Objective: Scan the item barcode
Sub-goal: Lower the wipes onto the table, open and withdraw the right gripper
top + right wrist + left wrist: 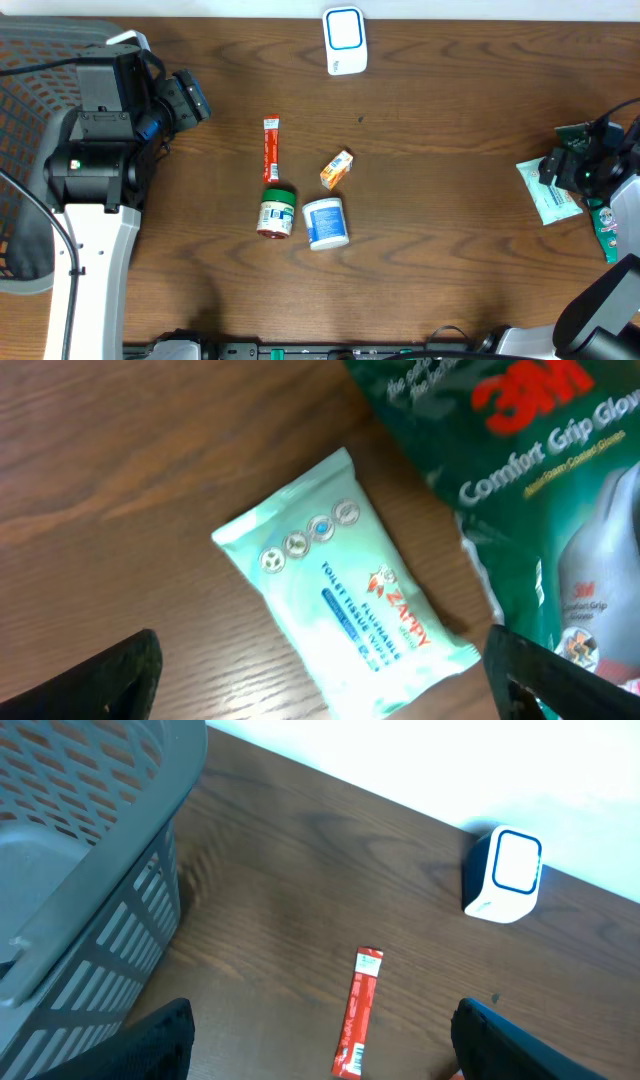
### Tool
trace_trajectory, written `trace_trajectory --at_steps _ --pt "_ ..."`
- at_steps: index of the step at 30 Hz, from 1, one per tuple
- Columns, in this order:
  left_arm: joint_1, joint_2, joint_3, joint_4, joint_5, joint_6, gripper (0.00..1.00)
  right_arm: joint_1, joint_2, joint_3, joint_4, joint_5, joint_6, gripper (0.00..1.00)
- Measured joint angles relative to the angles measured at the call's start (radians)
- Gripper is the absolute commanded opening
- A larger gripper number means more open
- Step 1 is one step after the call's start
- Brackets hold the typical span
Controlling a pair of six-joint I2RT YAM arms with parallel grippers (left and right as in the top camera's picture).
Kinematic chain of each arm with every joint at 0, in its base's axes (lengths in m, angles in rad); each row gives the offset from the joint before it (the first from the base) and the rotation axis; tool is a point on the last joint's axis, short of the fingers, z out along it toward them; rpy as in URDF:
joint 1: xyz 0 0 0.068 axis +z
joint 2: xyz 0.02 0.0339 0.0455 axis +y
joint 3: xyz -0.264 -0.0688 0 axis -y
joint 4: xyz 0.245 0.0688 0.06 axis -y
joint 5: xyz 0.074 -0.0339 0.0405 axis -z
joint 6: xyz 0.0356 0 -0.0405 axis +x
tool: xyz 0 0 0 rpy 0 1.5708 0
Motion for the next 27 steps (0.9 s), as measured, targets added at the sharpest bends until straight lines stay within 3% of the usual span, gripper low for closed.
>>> trace_trajectory --at_steps 3,7,15,20,27 --pt "0.000 0.000 0.000 0.000 0.000 0.000 0.82 0.001 0.000 0.043 -0.080 -0.065 0.002 0.91" --pt "0.000 0.000 0.000 0.000 0.000 0.000 0.82 0.004 -0.013 0.150 -0.217 -0.190 0.031 0.99" --pt "0.000 0.000 0.000 0.001 0.000 0.000 0.82 0.072 -0.093 0.193 -0.422 -0.454 0.127 0.99" --pt "0.000 0.000 0.000 0.000 0.000 0.000 0.82 0.179 -0.092 0.182 -0.469 -0.554 0.160 0.80" --pt "0.000 0.000 0.000 0.000 0.000 0.000 0.82 0.443 -0.092 0.170 -0.428 -0.415 0.286 0.81"
